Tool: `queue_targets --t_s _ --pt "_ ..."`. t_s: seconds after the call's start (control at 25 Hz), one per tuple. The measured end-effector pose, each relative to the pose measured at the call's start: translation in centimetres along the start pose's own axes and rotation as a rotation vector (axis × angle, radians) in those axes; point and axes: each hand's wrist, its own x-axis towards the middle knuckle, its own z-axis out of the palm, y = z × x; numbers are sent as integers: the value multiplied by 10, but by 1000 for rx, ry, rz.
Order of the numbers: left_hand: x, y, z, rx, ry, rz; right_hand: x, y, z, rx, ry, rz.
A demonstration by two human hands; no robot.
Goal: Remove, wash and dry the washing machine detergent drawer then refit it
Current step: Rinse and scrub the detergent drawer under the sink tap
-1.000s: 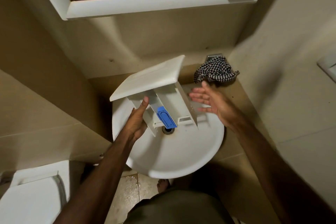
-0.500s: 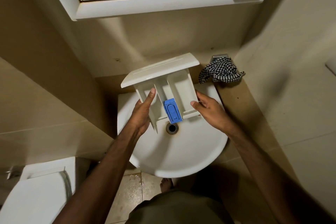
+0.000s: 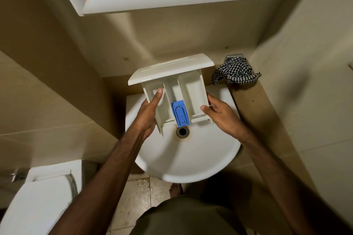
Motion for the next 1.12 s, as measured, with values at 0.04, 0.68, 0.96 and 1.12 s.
queue_targets --t_s 0.04,0.68,0.96,1.12 --pt "0 1 1 30 5 6 0 2 1 5 8 10" --pt "-11 -19 3 299 104 80 -37 6 35 -389 247 79" --pt "-11 -11 9 306 158 123 -28 -4 35 -532 387 -54" --pt "-12 -9 11 422 115 193 -17 -2 34 -312 466 100"
